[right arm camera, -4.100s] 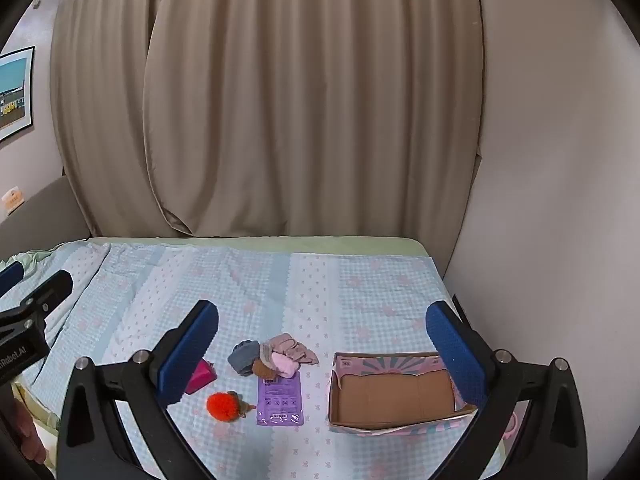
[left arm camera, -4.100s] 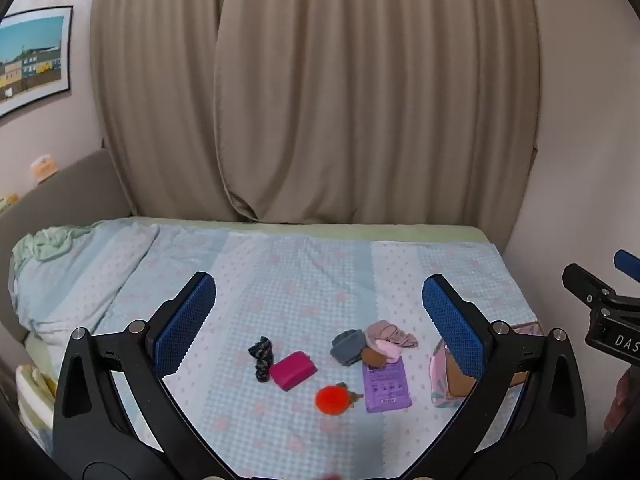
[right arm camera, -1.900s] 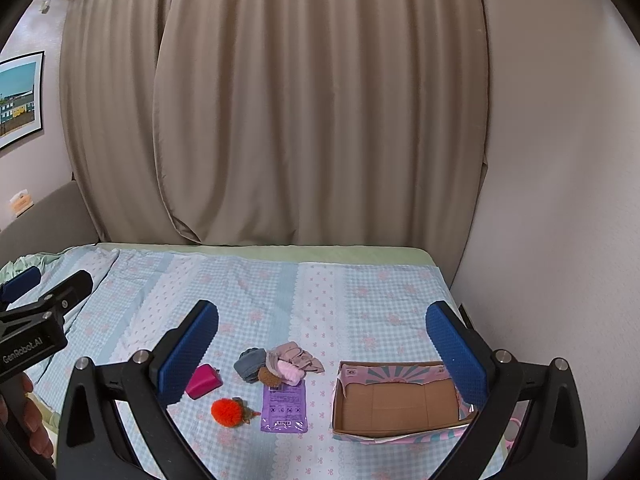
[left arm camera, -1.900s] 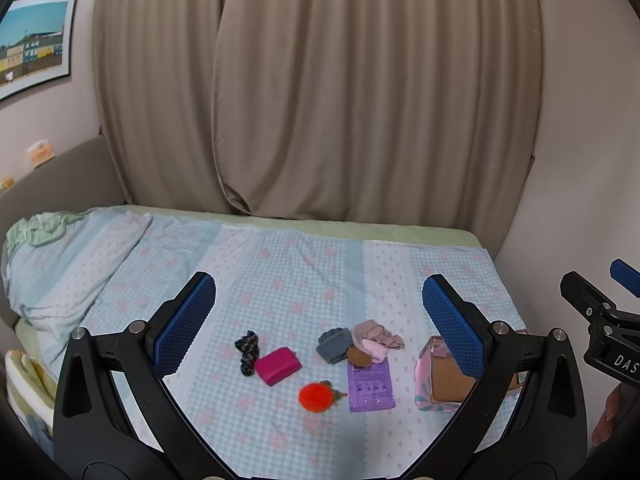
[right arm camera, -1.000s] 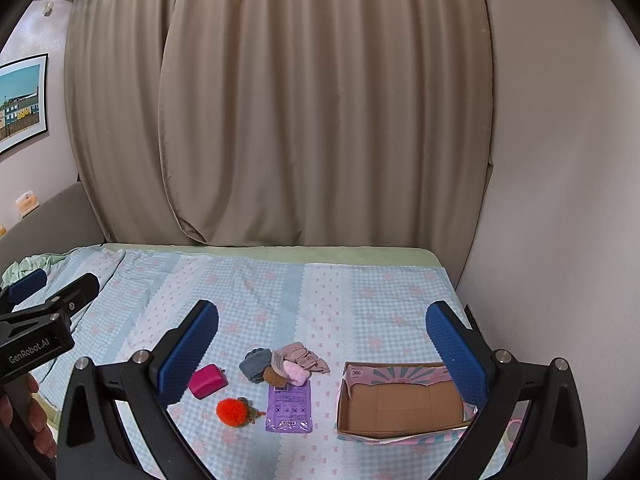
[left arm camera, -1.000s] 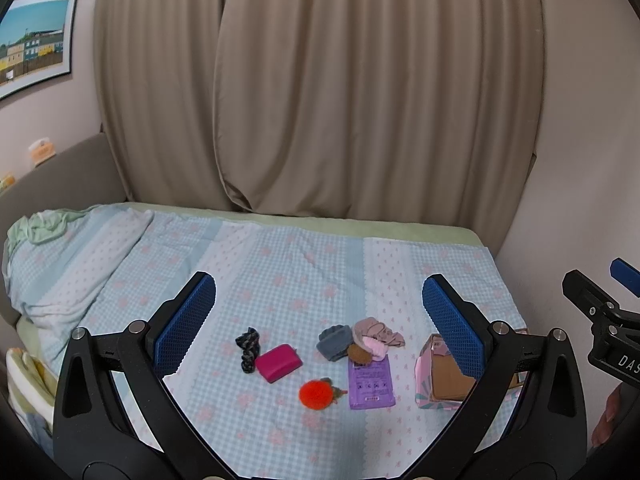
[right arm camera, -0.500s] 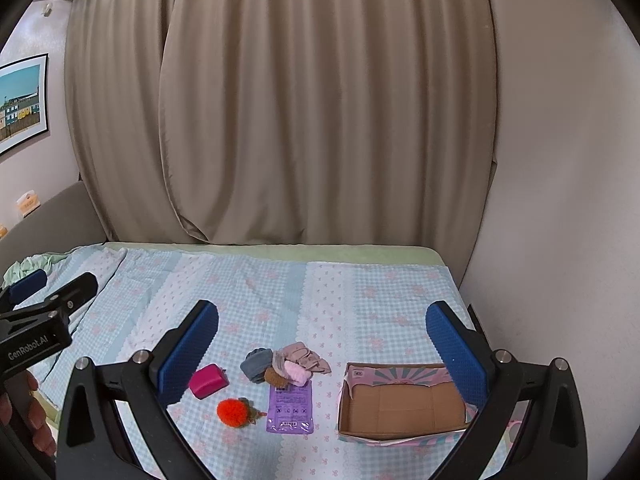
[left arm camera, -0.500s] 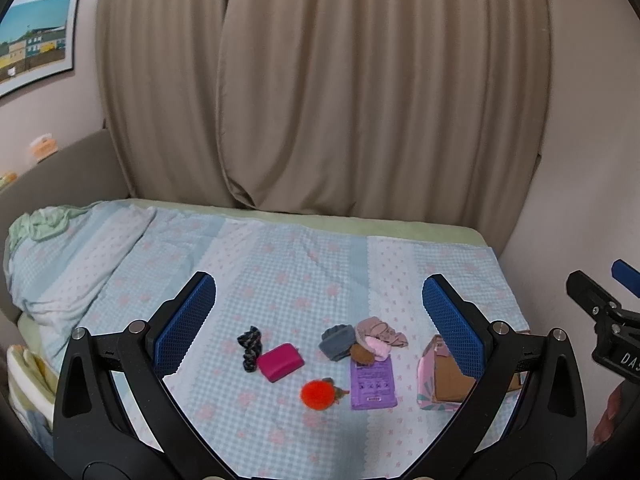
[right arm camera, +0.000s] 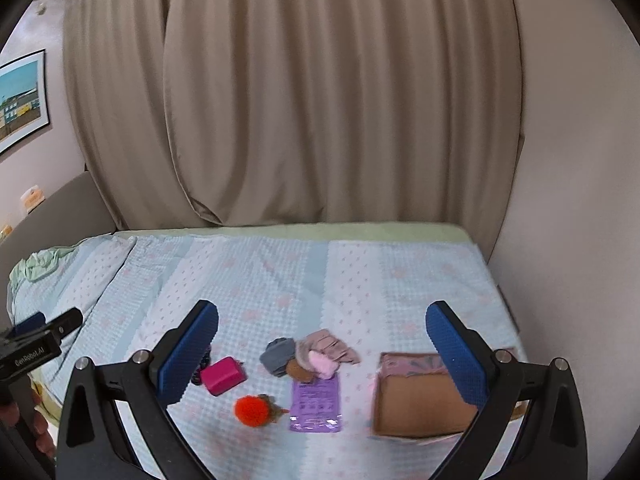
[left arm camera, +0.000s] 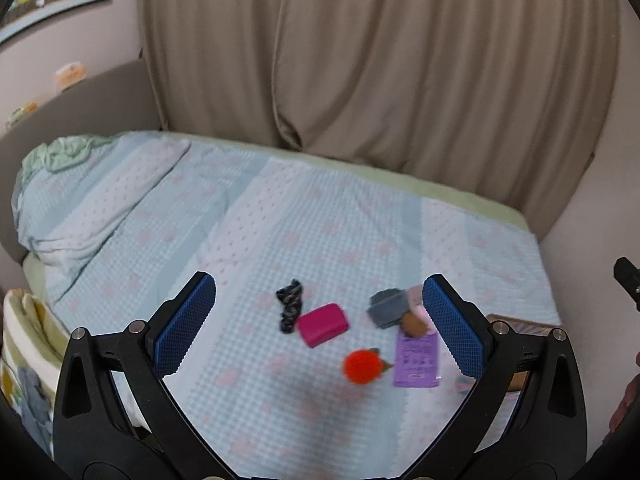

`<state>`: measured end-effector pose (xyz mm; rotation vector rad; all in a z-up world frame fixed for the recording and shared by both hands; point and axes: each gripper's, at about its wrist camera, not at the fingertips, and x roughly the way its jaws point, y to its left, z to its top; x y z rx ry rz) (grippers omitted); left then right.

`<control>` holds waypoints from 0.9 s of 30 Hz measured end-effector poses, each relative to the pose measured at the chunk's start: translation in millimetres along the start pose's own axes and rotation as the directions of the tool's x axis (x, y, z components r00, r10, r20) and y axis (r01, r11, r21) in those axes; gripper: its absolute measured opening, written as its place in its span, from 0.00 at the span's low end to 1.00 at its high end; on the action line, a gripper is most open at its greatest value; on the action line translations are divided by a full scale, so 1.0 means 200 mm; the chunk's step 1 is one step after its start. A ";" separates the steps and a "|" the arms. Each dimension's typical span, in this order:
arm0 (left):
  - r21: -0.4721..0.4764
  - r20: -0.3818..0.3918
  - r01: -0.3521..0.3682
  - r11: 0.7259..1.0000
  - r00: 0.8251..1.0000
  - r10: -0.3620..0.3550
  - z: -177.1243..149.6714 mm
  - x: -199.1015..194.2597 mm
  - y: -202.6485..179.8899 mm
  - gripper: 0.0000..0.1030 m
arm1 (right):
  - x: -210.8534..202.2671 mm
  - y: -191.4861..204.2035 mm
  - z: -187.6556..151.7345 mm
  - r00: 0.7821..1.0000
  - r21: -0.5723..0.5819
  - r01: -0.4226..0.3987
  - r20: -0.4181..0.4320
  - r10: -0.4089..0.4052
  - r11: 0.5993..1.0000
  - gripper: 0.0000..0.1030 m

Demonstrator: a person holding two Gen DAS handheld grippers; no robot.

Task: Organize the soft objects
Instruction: 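Grasp the black scrunchie with the left tool while the right tool grasps the orange pompom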

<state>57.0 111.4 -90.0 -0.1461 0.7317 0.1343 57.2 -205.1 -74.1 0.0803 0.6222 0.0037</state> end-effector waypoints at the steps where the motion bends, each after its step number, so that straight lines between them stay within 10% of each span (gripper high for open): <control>1: 0.002 -0.020 -0.002 1.000 1.000 0.002 0.00 0.06 0.05 0.99 | 0.05 0.02 0.00 1.000 0.010 0.005 -0.015 -0.005 1.000 1.00; 13: 0.072 -0.254 0.126 0.989 0.962 -0.104 -0.07 1.08 0.32 0.99 | 0.68 0.33 -0.44 0.968 0.145 0.080 -0.249 -0.042 0.986 1.00; 27: 0.071 -0.523 0.202 0.977 0.842 -0.136 -0.48 2.11 0.33 0.85 | 1.33 0.47 -1.11 0.870 0.224 0.223 -0.485 -0.090 0.949 1.00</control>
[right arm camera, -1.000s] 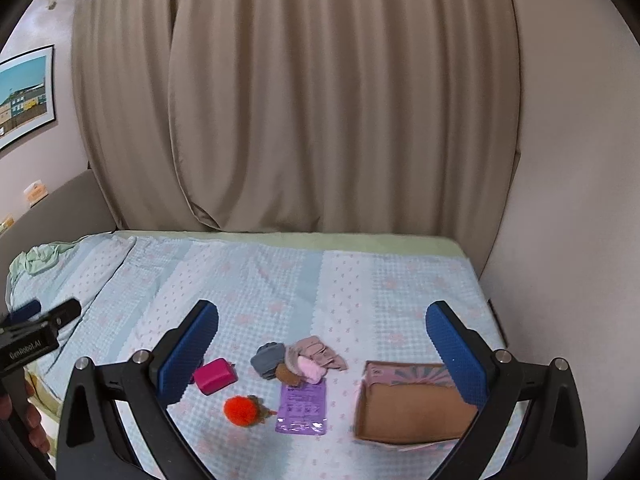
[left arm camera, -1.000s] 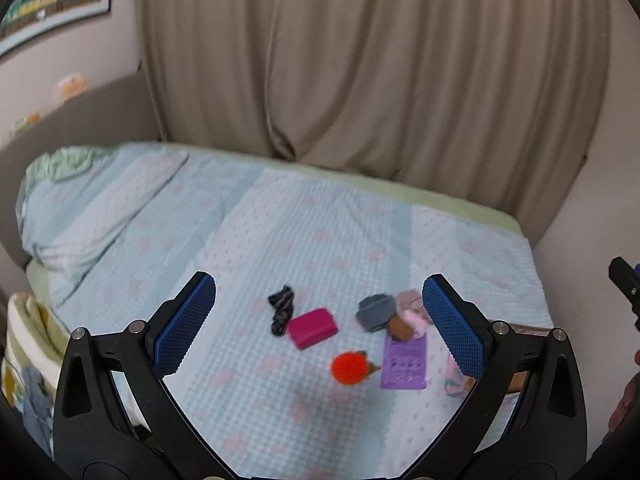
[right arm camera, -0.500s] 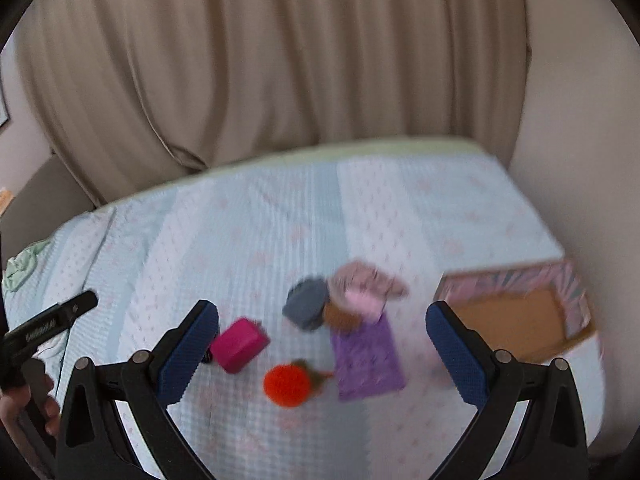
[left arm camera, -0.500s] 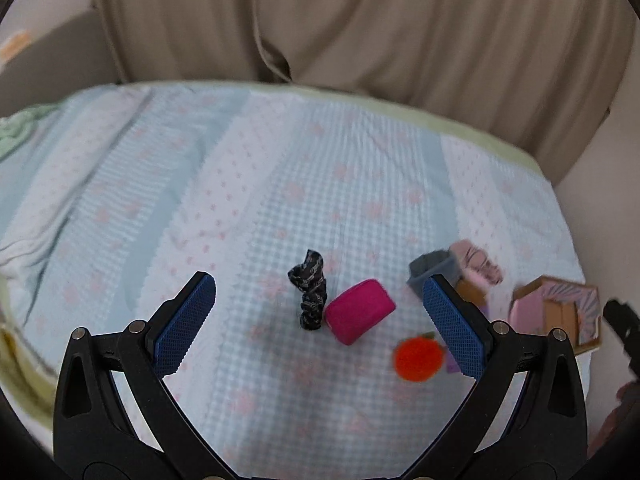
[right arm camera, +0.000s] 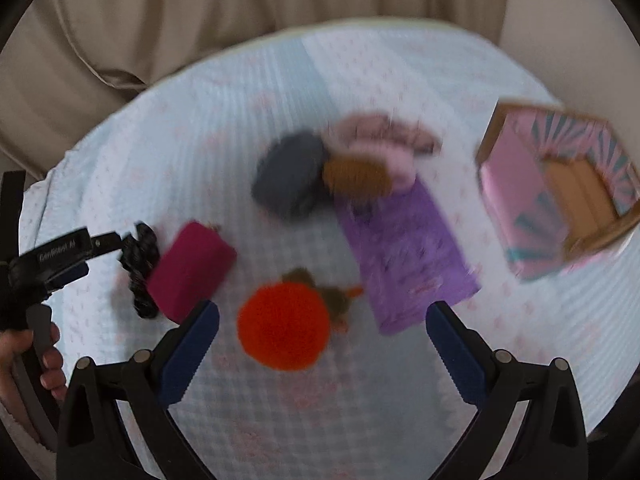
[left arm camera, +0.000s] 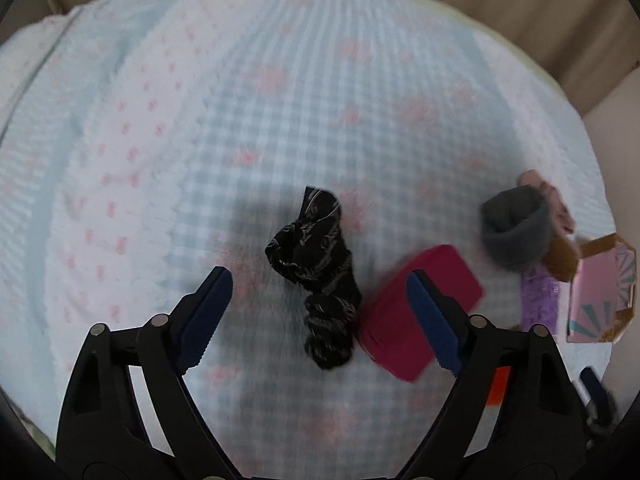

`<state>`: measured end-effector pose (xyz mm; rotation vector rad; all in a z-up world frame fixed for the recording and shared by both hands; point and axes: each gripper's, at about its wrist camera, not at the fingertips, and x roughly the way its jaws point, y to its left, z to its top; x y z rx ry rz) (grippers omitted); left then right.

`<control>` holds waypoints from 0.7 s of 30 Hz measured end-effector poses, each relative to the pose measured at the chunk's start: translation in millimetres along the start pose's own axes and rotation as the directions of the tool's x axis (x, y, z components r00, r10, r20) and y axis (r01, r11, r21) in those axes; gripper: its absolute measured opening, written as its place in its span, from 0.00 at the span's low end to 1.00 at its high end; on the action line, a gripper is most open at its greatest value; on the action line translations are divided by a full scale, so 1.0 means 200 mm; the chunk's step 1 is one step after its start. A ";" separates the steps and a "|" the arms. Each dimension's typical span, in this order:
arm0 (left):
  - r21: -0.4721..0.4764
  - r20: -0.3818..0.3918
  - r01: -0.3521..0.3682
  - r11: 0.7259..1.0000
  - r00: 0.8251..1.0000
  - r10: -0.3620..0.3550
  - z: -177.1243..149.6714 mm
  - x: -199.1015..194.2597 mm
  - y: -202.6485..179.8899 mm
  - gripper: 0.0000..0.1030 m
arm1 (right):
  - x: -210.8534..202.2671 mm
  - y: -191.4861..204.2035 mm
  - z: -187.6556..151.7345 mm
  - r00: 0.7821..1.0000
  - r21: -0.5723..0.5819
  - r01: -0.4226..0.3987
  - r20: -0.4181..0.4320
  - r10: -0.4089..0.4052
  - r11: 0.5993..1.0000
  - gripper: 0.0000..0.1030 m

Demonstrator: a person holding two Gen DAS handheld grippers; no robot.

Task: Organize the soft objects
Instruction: 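Grasp the black scrunchie with the left tool while the right tool grasps the orange pompom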

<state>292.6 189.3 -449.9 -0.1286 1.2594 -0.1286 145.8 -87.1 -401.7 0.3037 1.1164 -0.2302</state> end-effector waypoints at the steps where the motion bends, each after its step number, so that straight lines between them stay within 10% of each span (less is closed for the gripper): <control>1: -0.001 -0.017 0.000 1.000 1.000 0.000 0.00 0.07 0.01 0.85 | 0.03 0.01 -0.01 1.000 0.009 0.000 -0.013 0.000 1.000 1.00; 9: 0.027 -0.074 -0.049 0.998 0.996 0.050 -0.02 0.33 0.00 0.71 | 0.35 0.08 -0.06 0.995 0.048 -0.036 -0.093 0.040 0.998 0.88; 18: 0.134 -0.021 -0.121 0.984 0.992 0.125 -0.03 0.35 -0.14 0.32 | 0.42 0.03 -0.06 0.989 0.073 -0.030 -0.143 0.040 0.997 0.35; 21: 0.121 -0.021 -0.114 0.986 0.993 0.117 -0.02 0.35 -0.14 0.29 | 0.41 0.00 -0.07 0.989 0.076 -0.037 -0.143 0.048 0.996 0.34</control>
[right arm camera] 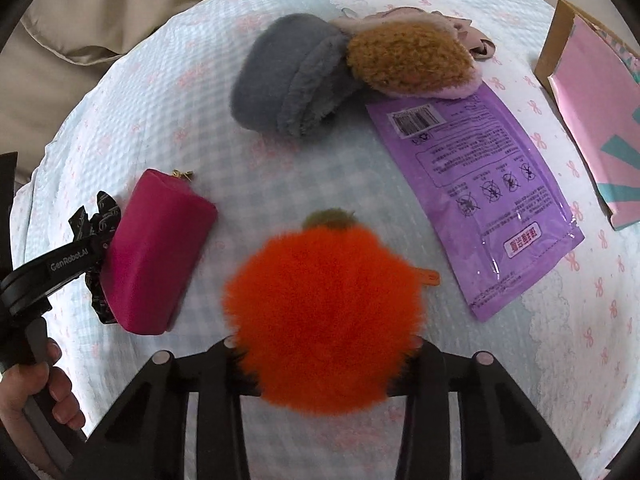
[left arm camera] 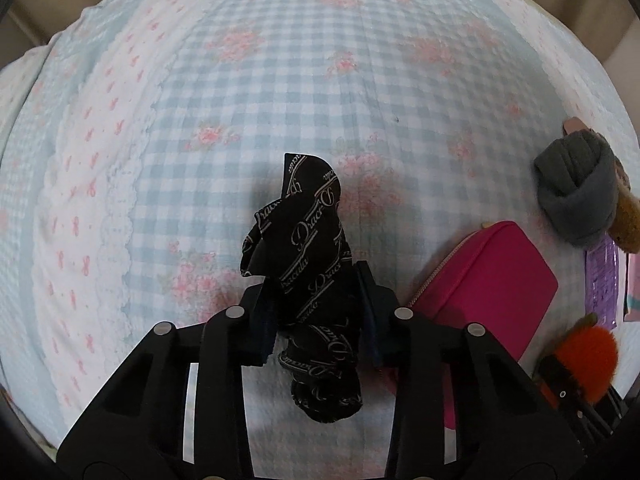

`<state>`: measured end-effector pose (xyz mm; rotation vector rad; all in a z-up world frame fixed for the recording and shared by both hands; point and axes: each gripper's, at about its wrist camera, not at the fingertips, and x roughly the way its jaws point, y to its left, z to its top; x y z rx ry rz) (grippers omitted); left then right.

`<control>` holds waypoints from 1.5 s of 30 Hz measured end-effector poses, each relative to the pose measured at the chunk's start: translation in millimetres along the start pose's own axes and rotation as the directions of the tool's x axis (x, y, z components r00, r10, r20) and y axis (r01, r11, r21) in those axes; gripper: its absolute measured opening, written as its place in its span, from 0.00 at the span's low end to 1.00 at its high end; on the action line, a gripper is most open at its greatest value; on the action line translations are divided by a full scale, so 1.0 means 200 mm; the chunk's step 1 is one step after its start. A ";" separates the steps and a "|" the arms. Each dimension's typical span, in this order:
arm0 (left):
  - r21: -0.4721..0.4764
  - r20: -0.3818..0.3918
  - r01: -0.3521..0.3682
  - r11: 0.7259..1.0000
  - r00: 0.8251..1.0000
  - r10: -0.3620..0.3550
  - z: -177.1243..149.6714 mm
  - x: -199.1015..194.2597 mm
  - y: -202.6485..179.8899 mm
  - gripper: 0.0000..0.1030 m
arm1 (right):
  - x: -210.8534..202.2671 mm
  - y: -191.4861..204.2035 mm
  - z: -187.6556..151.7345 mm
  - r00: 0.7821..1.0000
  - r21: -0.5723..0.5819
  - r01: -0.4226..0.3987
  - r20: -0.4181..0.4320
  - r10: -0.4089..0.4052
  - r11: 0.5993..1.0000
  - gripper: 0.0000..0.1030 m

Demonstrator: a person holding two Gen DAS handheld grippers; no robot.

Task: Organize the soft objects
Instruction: 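Grasp the black scrunchie with the left tool while the right tool grasps the orange pompom, then carry both items over the cardboard box and open both tools to drop them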

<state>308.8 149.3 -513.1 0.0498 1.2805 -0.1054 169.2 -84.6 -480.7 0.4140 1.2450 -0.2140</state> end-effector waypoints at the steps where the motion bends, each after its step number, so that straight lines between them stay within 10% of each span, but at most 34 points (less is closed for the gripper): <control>1: -0.005 0.001 0.003 1.000 1.000 -0.003 0.00 -0.01 0.01 0.29 | -0.01 -0.01 0.00 1.000 -0.003 0.000 0.002 0.000 1.000 0.34; 25: -0.102 0.261 0.037 0.994 0.965 -0.009 -0.07 -1.32 -0.17 0.29 | -1.21 -0.14 0.25 0.955 -0.172 -0.065 0.274 0.111 0.983 0.34; 36: -0.091 0.308 0.097 0.991 0.949 -0.064 -0.15 -1.64 -1.01 0.29 | -1.65 -0.80 0.53 0.946 -0.219 -0.050 0.301 0.116 0.975 0.34; 45: 0.043 0.192 0.229 0.973 0.953 -0.233 -0.09 -1.45 -1.98 0.29 | -1.59 -1.46 0.82 0.968 -0.191 0.037 0.252 0.013 0.981 0.34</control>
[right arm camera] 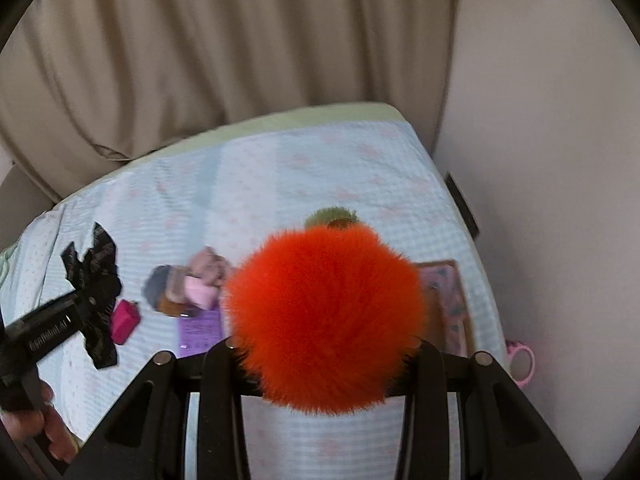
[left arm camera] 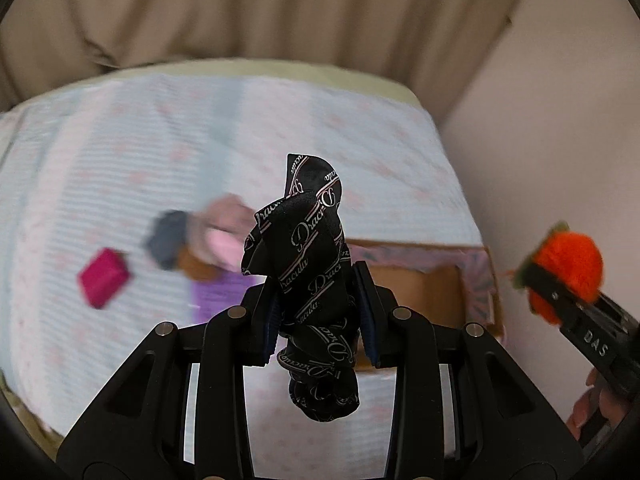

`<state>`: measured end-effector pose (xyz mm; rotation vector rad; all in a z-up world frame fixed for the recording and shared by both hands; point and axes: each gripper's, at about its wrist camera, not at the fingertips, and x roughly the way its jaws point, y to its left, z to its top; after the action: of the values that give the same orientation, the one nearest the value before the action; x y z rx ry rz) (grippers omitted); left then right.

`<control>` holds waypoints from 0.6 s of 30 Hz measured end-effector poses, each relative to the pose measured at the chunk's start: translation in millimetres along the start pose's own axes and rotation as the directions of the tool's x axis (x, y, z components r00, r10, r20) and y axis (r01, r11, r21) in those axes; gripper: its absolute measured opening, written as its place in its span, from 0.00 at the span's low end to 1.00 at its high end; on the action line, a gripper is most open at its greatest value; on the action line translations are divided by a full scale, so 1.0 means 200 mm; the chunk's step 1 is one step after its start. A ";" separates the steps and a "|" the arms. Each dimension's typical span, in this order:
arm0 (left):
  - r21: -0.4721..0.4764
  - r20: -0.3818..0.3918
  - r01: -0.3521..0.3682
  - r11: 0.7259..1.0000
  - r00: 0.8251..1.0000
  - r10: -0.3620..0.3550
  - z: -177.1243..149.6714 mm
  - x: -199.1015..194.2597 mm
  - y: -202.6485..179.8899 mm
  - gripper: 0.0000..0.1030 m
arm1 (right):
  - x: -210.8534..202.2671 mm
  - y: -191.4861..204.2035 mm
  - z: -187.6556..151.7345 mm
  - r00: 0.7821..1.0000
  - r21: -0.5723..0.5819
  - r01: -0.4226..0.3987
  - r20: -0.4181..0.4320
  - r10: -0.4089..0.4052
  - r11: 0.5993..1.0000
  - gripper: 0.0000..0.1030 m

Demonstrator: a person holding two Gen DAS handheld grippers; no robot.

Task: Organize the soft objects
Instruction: 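Carry both items over the cardboard box and open both tools to drop them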

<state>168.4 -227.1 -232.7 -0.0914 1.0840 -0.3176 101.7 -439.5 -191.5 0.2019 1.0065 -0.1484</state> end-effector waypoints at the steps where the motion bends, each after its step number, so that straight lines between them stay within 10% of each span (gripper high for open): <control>1: 0.022 -0.030 0.008 1.000 1.000 -0.007 0.00 0.08 -0.09 0.29 | 0.03 -0.05 0.01 1.000 0.010 0.000 -0.014 0.000 1.000 0.34; 11: 0.206 -0.242 0.006 0.979 0.969 0.045 -0.10 0.77 -0.53 0.29 | 0.57 -0.42 -0.02 0.974 0.041 -0.016 -0.225 0.025 0.999 0.34; 18: 0.254 -0.400 0.028 0.967 0.913 0.079 -0.25 1.19 -0.55 0.29 | 0.92 -0.54 -0.11 0.929 0.058 -0.057 -0.362 0.074 0.997 0.34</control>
<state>202.4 -398.2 -434.0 0.2307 1.4473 -0.4640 157.1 -543.8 -369.2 0.3133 1.3660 -0.0736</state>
